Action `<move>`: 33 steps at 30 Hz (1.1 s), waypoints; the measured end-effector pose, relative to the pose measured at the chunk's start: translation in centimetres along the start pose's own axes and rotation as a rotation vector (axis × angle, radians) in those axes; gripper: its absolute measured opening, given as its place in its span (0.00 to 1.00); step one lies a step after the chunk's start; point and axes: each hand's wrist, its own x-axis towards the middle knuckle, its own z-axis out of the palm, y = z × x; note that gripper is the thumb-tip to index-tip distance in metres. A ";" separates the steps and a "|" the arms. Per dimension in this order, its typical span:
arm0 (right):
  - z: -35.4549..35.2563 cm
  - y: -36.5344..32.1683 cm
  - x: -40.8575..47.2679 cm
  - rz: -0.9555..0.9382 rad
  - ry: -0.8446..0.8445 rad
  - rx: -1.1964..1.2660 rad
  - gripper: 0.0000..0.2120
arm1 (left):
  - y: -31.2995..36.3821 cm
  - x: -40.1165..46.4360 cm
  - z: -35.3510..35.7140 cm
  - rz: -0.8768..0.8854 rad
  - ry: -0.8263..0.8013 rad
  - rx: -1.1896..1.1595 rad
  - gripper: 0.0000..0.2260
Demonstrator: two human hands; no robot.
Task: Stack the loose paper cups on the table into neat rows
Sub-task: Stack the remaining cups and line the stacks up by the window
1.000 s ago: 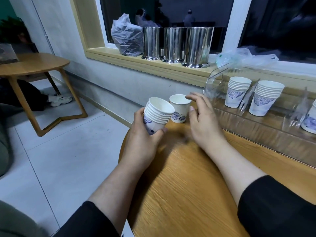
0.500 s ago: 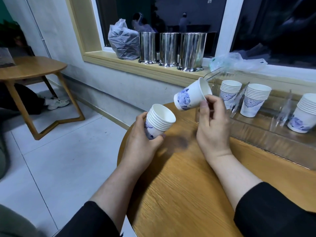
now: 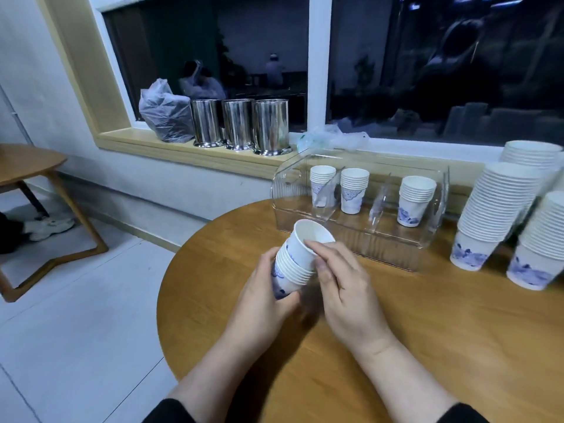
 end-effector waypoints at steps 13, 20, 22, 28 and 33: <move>-26.8 5.2 -9.0 0.386 0.283 -0.267 0.08 | 13.5 -3.8 20.1 -0.042 -0.184 -0.326 0.24; -36.6 8.8 -11.3 0.537 0.514 -0.335 0.05 | 17.6 -3.9 29.3 0.032 -0.190 -0.309 0.25; -37.8 9.7 -11.2 0.551 0.549 -0.338 0.08 | 18.5 -3.5 30.4 0.034 -0.124 -0.353 0.26; -38.8 11.1 -9.9 0.490 0.590 -0.297 0.13 | 24.3 0.3 28.9 0.199 0.092 -0.495 0.37; -37.2 10.7 -9.0 0.379 0.516 -0.248 0.11 | 29.6 6.1 27.8 0.341 0.152 -0.460 0.42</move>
